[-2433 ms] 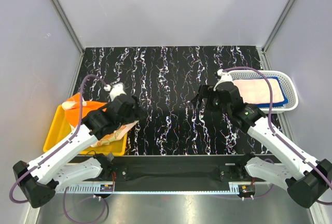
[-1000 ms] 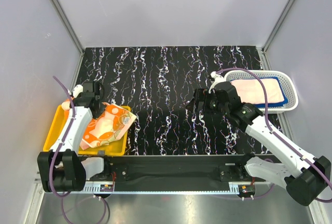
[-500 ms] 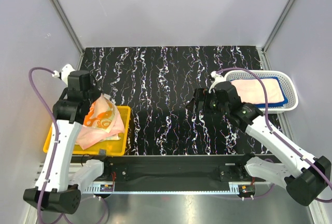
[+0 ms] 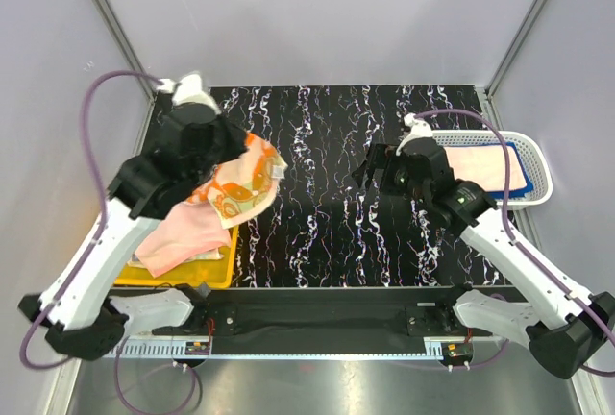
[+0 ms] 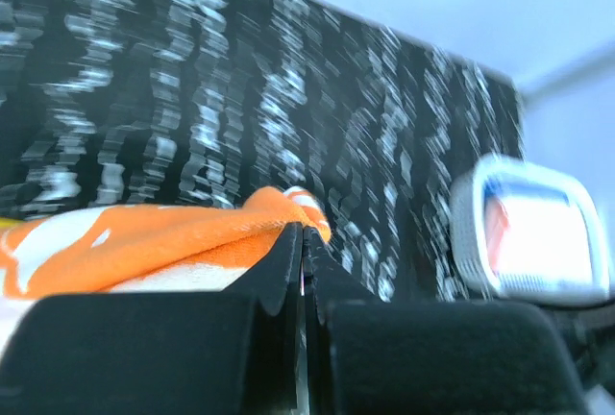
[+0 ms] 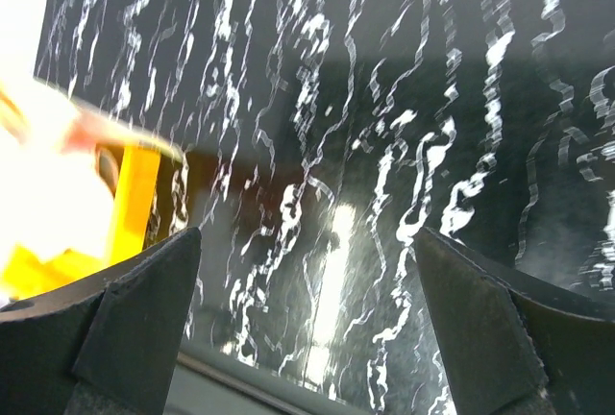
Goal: Fold and stack the towels
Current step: Move the towel to the center of the board
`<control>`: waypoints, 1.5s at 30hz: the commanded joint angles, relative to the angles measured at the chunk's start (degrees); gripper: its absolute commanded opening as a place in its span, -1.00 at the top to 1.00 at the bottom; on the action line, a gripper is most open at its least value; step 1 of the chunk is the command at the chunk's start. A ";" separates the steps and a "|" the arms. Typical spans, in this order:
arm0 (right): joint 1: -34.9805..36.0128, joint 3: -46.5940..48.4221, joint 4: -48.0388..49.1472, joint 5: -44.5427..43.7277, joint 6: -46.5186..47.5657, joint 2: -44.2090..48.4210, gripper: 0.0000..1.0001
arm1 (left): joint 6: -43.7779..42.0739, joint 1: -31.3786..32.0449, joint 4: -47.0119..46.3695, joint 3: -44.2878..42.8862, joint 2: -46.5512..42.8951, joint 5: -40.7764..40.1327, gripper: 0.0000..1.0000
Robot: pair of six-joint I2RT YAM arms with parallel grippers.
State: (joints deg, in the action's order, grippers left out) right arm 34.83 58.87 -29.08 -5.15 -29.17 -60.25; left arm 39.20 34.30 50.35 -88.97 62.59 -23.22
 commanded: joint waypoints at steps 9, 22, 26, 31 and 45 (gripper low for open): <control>0.24 5.56 -6.60 -15.85 -2.99 3.20 -1.00 | -1.94 22.64 -12.02 0.37 15.45 2.21 1.00; 0.24 -7.10 -2.13 -12.17 -8.09 1.45 -1.00 | 11.94 36.70 -26.35 34.64 15.46 16.36 1.00; 0.24 -9.65 -0.01 -14.79 -9.06 -3.45 -0.99 | 12.04 39.70 -25.04 34.57 15.99 17.25 0.72; 0.15 -10.27 1.74 -18.75 -9.68 -9.61 -0.99 | 10.46 34.09 -20.39 30.27 12.91 12.77 0.18; -7.76 -15.36 12.55 -10.59 -16.88 -16.91 -0.99 | -0.68 1.65 -28.37 14.81 37.05 20.66 -0.19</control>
State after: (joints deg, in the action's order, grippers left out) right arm 27.40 43.68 -22.04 -17.02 -42.85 -76.01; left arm 44.66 38.48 26.17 -70.22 92.73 -7.86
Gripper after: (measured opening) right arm 0.994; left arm 0.599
